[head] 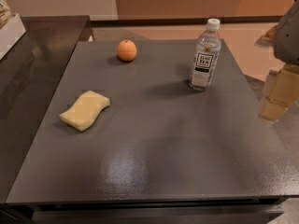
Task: Knock blue plastic bottle over
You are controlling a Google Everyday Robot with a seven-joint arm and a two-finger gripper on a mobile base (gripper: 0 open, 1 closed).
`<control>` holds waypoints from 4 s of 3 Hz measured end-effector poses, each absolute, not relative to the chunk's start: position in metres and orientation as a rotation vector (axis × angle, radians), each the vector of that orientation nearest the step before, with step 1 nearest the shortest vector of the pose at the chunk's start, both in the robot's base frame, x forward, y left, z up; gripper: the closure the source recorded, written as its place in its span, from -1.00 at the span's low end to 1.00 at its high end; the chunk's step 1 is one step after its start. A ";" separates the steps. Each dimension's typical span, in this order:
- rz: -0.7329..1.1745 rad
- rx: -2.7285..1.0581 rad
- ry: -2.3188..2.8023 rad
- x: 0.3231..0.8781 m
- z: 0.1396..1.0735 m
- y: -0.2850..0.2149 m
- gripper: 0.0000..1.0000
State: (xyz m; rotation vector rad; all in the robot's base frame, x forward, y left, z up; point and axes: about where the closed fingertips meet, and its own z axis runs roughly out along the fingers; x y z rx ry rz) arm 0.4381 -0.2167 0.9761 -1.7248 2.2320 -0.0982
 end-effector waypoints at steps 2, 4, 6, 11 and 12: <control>-0.039 -1.674 2.219 0.453 0.973 -0.218 -1.00; 0.098 -1.464 2.172 0.519 0.958 -0.230 -1.00; 0.246 -1.295 2.123 0.591 0.947 -0.230 -1.00; 0.545 -1.261 2.016 0.621 0.929 -0.183 -0.22; 0.570 -1.276 2.001 0.620 0.930 -0.179 0.25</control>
Offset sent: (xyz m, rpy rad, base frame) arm 0.0350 -0.0063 -0.0110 0.1499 0.0022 -0.0362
